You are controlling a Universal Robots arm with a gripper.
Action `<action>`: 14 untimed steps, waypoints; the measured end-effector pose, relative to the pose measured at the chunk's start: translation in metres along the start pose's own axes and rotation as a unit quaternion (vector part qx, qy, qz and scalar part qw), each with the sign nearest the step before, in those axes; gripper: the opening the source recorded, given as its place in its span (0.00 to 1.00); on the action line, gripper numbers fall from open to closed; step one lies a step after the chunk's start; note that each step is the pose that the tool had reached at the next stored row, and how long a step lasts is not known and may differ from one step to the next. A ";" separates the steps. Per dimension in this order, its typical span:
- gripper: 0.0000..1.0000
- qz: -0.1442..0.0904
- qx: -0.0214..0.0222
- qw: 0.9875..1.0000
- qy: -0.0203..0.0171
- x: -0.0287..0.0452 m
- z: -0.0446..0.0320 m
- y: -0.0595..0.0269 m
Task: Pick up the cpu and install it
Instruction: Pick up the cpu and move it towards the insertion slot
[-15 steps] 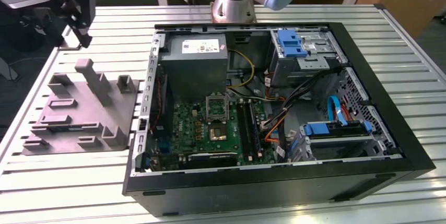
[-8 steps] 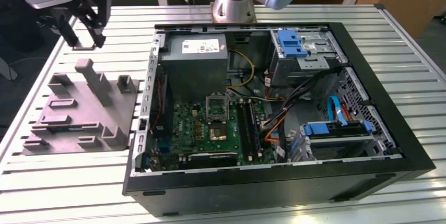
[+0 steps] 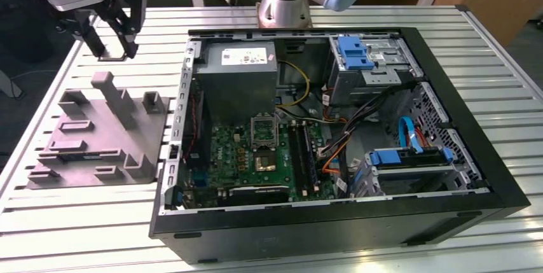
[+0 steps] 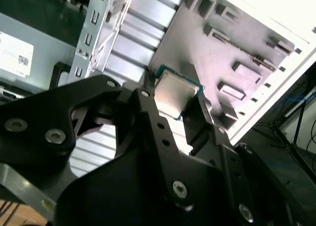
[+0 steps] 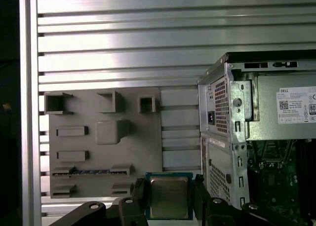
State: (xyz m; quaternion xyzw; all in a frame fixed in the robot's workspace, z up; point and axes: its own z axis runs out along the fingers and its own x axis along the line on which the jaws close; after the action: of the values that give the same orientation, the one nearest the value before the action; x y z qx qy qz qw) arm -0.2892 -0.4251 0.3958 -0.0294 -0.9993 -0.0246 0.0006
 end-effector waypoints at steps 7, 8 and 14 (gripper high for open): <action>0.47 0.000 0.000 1.000 0.000 -0.0009 0.0000 0.0000; 0.47 0.000 0.000 1.000 0.000 -0.0011 -0.0001 0.0001; 0.47 0.000 0.000 1.000 0.000 -0.0022 -0.0001 0.0001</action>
State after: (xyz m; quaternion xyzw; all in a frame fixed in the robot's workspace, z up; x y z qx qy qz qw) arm -0.2871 -0.4251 0.3958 -0.0294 -0.9993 -0.0245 0.0007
